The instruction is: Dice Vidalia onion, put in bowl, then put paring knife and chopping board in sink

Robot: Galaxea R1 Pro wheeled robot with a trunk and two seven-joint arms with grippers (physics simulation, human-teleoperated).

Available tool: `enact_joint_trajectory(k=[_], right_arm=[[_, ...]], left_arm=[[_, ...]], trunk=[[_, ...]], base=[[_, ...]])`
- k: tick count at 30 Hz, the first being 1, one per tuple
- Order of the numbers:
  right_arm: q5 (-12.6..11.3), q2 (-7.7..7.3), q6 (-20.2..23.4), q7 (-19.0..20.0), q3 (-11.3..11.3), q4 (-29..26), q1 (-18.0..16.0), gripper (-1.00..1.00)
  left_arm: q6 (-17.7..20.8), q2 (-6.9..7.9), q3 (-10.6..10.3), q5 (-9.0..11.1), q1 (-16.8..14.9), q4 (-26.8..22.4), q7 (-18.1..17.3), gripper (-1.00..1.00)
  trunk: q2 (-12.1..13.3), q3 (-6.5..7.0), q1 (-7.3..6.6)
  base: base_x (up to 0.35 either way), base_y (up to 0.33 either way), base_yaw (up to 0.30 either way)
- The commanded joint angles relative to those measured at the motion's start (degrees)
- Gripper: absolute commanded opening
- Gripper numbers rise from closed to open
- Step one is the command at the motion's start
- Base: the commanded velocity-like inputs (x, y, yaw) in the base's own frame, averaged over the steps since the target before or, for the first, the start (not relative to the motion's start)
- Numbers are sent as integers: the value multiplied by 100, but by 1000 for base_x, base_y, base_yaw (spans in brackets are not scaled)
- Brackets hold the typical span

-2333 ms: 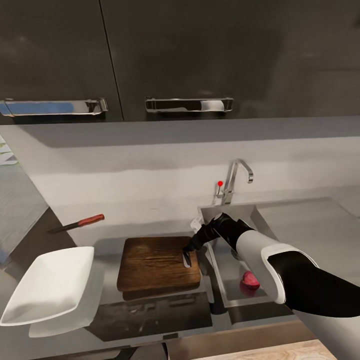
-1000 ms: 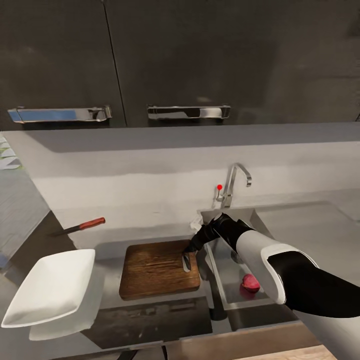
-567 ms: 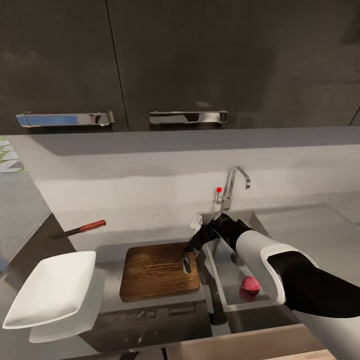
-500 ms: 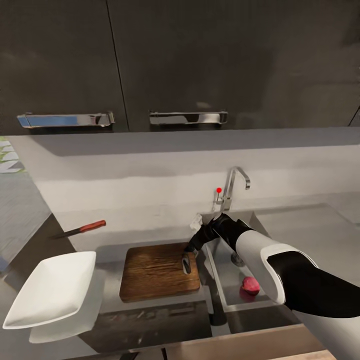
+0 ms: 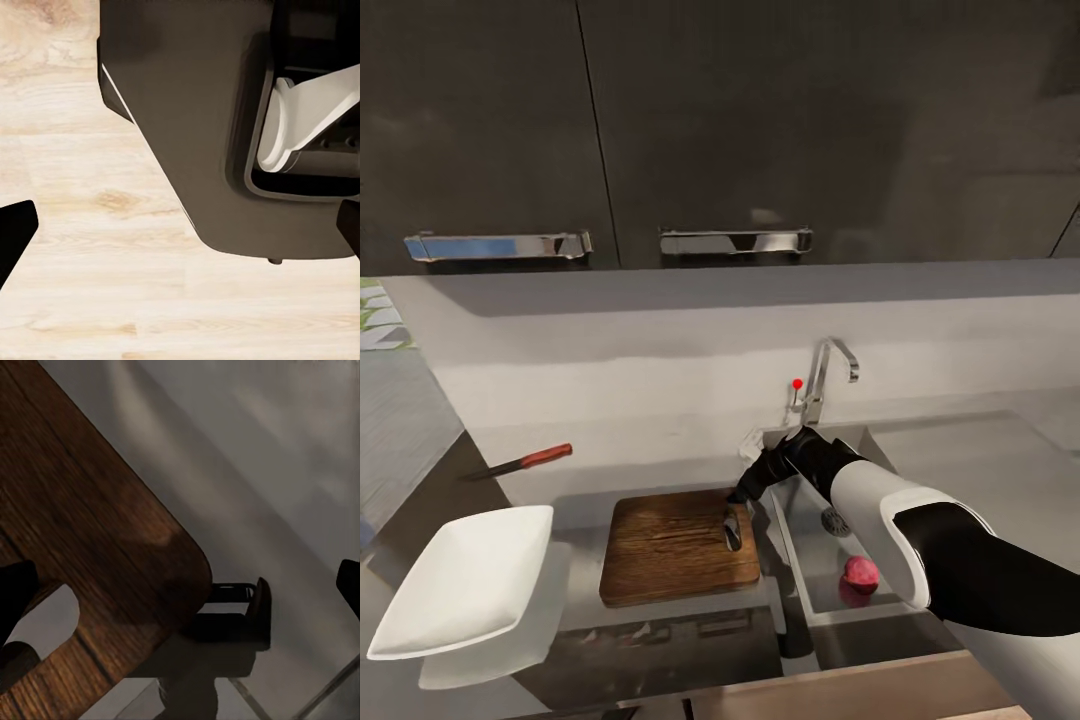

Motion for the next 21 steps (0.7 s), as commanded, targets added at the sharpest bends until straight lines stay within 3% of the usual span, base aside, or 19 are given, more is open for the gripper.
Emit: enact_joint_trajectory(k=[1,13,21], right_arm=[[-41,-7,41,20,43,-15,-3,100],[-58,-42,-75,32,39,-21,-3,100],[-59,-42,-78,37,38,-21,-3,100]], left_arm=[[-6,-2,1,38,3,-11,0,100],[-6,-2,1,38,3,-11,0,100],[-6,-2,1,41,3,-10,0,100]], trunk=[[-11,-11,4],[-11,-10,4],[-11,-10,4]], base=[[0,0,0],[-13,0,0],[-272,0,0]])
